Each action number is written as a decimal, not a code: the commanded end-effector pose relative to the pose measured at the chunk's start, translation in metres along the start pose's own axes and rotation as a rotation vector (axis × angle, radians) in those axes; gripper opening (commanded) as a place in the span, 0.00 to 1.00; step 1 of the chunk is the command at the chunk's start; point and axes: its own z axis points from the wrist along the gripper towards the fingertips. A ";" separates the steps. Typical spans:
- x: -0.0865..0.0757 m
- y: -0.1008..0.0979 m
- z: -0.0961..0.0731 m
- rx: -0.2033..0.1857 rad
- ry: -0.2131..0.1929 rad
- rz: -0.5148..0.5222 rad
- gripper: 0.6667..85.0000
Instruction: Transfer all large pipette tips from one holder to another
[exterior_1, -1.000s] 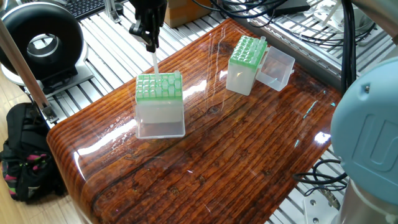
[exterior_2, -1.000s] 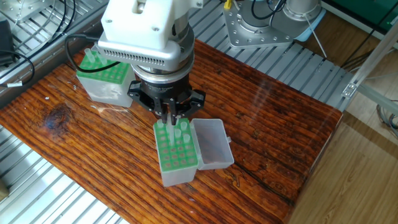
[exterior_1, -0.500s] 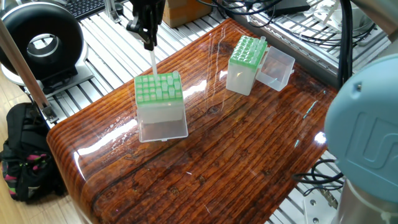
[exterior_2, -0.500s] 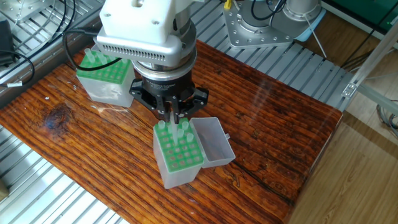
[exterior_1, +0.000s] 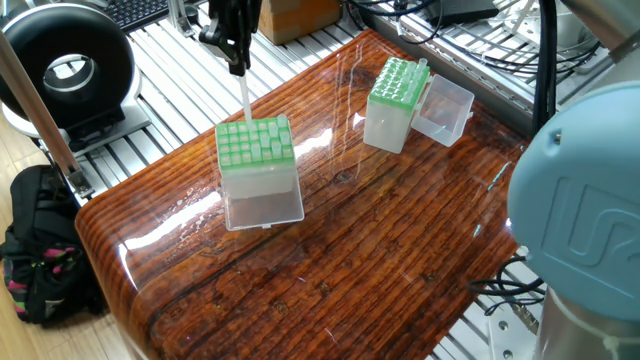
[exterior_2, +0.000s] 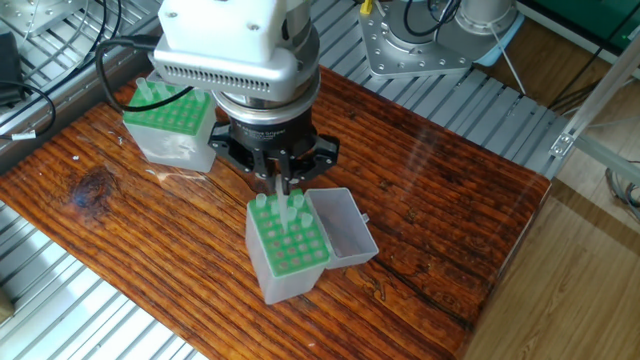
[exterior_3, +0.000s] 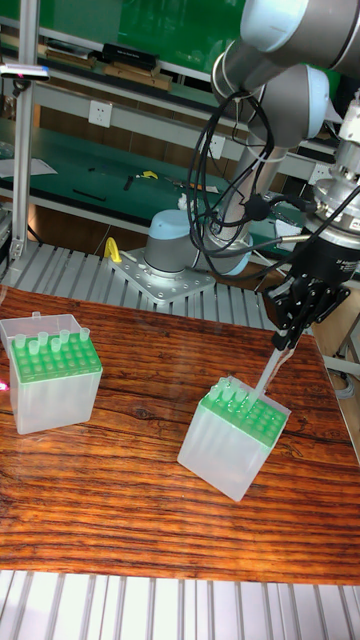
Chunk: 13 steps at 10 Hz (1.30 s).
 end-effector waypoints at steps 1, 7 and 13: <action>-0.004 0.000 -0.006 0.011 -0.005 -0.018 0.05; -0.025 -0.003 -0.026 0.104 -0.074 -0.077 0.03; -0.021 0.049 -0.042 -0.050 -0.116 0.016 0.03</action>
